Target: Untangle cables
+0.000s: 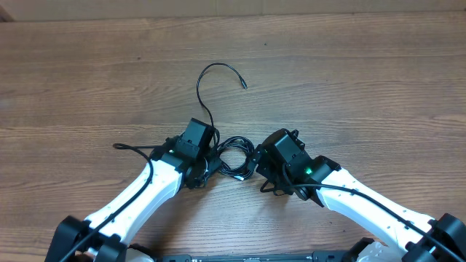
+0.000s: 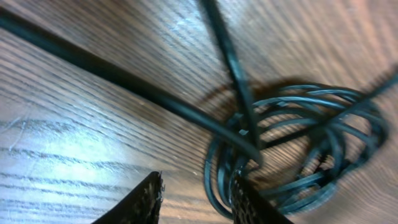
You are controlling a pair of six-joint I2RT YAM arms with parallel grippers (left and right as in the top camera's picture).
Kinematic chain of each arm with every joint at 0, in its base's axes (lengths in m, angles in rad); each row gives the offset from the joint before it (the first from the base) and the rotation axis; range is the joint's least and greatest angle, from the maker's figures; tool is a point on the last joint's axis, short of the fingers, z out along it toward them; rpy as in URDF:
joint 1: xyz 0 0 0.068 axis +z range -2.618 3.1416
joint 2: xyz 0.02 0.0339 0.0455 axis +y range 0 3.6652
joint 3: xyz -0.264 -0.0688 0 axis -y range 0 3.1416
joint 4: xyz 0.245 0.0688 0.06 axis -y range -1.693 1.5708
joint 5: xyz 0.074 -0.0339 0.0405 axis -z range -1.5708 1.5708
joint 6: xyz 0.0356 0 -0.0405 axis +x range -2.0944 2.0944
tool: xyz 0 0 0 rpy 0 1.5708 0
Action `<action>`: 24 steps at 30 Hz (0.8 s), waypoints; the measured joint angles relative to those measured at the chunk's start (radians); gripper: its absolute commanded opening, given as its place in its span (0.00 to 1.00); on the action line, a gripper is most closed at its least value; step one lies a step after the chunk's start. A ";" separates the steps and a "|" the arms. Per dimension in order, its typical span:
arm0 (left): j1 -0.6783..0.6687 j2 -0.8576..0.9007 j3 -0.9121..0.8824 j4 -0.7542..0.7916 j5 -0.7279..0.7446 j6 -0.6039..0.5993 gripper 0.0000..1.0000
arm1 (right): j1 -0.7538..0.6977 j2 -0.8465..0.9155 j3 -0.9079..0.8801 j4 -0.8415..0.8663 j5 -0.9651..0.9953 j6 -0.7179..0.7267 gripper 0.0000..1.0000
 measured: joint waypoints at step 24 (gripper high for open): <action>-0.002 0.134 0.029 0.046 0.101 0.029 0.35 | 0.000 0.000 0.000 -0.029 0.006 0.000 0.99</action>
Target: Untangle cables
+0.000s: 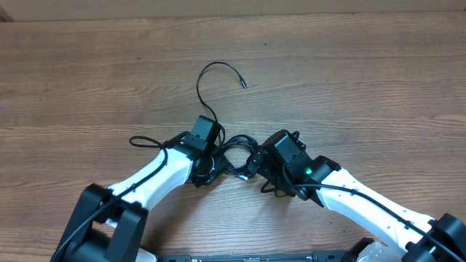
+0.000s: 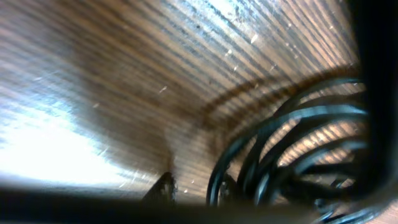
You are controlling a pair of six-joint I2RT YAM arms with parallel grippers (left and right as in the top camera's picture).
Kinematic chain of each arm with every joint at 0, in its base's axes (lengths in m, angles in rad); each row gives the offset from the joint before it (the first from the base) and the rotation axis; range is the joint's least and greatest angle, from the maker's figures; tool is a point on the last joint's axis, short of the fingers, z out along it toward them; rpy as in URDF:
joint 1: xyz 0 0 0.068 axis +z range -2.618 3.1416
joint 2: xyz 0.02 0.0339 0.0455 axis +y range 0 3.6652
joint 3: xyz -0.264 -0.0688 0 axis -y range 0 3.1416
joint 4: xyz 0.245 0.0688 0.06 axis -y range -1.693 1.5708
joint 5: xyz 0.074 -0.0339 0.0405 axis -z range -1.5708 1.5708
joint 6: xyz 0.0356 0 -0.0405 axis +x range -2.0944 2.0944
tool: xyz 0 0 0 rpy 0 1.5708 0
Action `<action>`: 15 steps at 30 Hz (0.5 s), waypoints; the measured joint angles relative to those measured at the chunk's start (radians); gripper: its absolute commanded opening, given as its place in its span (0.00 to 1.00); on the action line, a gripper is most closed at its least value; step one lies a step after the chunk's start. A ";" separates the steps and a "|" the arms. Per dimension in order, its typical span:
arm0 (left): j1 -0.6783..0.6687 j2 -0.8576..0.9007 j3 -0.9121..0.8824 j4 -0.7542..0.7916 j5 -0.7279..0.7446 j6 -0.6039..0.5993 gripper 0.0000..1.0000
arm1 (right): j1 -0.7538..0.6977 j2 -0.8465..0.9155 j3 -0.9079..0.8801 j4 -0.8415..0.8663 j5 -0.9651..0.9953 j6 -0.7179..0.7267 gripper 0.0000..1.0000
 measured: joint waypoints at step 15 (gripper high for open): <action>-0.030 -0.224 -0.004 -0.047 -0.087 0.012 0.56 | 0.000 0.000 -0.001 -0.018 0.016 0.001 0.90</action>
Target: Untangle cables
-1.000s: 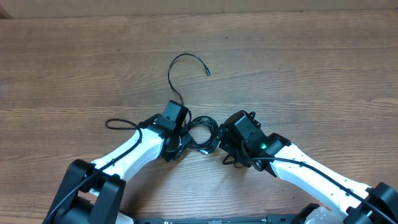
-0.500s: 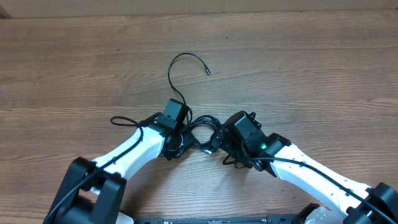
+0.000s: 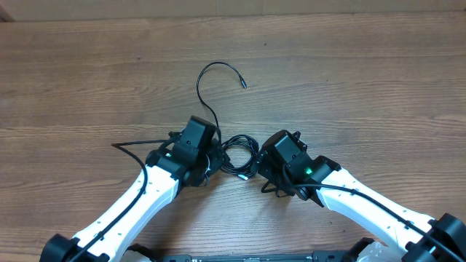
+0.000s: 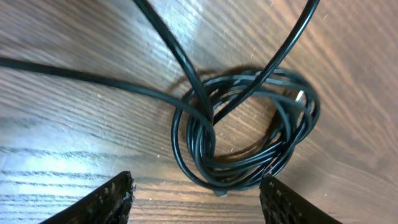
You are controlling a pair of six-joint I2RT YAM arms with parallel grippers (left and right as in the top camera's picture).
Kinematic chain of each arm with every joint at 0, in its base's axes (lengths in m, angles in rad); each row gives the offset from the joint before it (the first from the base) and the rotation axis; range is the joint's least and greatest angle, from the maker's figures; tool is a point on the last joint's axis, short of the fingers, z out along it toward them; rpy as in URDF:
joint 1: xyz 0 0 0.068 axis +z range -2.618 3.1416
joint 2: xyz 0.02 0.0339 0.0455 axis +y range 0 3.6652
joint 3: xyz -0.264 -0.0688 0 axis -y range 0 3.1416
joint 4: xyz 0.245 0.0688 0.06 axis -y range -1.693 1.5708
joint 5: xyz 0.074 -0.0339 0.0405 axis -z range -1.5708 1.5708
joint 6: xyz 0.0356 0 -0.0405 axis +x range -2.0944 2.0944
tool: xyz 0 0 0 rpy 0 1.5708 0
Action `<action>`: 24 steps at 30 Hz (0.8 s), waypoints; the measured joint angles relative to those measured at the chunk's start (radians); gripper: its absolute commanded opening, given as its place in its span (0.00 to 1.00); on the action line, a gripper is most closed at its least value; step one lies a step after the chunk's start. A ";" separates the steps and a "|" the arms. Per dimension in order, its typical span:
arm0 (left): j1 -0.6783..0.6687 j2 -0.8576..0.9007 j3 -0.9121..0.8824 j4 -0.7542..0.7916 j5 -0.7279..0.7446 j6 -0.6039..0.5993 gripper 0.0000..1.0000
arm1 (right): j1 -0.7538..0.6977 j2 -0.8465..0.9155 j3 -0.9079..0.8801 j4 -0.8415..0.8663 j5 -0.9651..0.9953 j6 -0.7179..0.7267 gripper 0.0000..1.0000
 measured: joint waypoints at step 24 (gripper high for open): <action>-0.068 0.274 0.003 0.199 0.013 -0.071 0.04 | -0.185 0.000 -0.001 -0.176 -0.032 -0.017 0.81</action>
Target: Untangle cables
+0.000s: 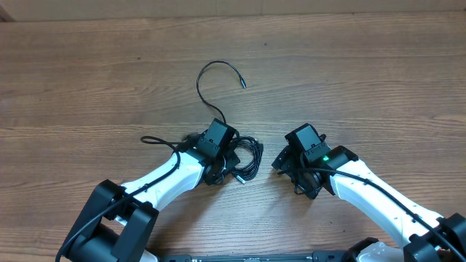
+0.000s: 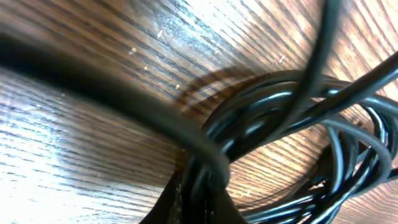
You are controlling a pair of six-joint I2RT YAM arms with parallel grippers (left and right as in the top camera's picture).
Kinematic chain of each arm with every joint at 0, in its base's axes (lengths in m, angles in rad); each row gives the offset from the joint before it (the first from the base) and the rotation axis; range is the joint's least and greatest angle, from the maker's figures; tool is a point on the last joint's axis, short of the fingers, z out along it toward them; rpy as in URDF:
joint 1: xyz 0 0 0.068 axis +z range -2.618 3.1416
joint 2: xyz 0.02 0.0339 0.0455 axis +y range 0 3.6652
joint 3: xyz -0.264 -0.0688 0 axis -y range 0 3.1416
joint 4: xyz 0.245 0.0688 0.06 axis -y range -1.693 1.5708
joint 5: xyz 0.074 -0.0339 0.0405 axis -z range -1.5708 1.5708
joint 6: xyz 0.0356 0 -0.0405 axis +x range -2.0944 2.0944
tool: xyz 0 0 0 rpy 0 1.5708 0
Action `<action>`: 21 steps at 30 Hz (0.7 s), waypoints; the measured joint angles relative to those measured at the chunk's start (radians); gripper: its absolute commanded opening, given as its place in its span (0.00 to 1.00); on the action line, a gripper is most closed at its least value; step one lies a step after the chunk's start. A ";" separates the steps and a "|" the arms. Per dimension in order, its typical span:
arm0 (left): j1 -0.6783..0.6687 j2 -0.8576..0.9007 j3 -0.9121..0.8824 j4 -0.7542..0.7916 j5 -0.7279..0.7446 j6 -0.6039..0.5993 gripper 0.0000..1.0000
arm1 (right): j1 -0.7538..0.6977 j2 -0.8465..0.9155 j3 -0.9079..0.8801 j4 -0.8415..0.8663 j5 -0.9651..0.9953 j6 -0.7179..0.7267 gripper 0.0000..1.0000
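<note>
A thin black cable lies on the wooden table (image 1: 349, 80), wound into a small coil (image 1: 250, 155). One tail arcs up to a free end (image 1: 243, 85). Another tail loops out to the left (image 1: 149, 140). My left gripper (image 1: 231, 156) sits on the coil's left side. In the left wrist view it (image 2: 198, 199) is shut on a bundle of the coil's strands (image 2: 298, 118), which fill the gap between the fingers. My right gripper (image 1: 280, 161) stands apart, to the right of the coil; its jaws are too small to read.
Both white arms reach in from the near edge, the left arm (image 1: 156, 182) and the right arm (image 1: 371, 196). Bare wooden table surrounds the cable.
My left gripper was open wide over the coil; now it is shut on the coil's strands, further right. The coil has shifted slightly right. My right gripper has moved right, off the coil.
At first my left gripper stood slightly open at the coil's left edge and my right gripper at its right edge. Then the left was low against the coil, then wide open above it. Now the left holds the coil and the right is away.
</note>
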 measured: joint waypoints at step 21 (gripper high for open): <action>0.114 -0.231 -0.003 -0.019 0.095 -0.002 0.04 | 0.008 0.000 -0.001 0.229 -0.374 -0.197 0.59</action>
